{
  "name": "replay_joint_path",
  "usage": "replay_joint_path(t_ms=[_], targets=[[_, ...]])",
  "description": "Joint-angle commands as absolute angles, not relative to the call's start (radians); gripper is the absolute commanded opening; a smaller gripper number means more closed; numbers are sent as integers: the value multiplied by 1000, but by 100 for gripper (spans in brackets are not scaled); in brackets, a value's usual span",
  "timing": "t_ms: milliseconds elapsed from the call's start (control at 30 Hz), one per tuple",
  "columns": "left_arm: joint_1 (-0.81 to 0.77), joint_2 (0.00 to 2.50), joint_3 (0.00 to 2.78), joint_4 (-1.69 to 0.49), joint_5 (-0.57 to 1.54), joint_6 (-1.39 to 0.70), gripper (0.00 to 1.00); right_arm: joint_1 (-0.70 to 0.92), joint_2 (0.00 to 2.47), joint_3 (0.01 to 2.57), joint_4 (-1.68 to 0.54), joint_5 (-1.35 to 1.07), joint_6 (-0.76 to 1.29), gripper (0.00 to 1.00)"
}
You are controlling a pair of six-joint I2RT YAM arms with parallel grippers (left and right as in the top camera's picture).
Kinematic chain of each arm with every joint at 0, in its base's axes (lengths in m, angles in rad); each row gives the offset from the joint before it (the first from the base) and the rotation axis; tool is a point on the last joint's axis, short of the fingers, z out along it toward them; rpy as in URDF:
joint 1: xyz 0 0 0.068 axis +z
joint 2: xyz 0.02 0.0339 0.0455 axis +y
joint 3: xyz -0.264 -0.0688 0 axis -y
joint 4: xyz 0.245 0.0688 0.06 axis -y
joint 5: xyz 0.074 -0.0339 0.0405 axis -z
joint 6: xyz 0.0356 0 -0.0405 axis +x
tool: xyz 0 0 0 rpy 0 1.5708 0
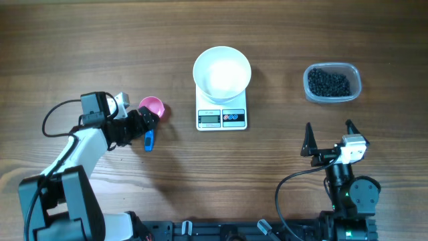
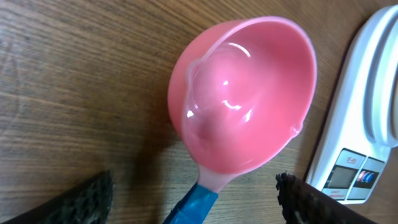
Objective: Scoop item into bowl and weigh 150g on scale
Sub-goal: 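Reach the left gripper to the pink scoop's blue handle and grasp it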
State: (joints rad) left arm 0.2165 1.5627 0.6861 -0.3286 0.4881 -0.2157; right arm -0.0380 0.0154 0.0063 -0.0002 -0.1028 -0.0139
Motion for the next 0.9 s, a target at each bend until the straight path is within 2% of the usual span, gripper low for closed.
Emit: replay_joint_path(t_ms=[0,133,467,633,700,867], targets=[[220,1604,697,-329,523,-213,85,-31,7,5,2,-86,-26,100],[220,1624,697,-333,656,-165,84,-31,7,5,2,-86,-26,100],[220,1633,691,-348,596,-134,79,-31,7,5,2,-86,-26,100],[220,1657,691,-342,585,-134,60,-31,7,5,2,-86,-26,100],[220,1668,691,-340,586,-134,59,-31,7,5,2,-86,-26,100],[220,1670,691,-332,586,-135,49,-31,7,5,2,-86,-26,100]])
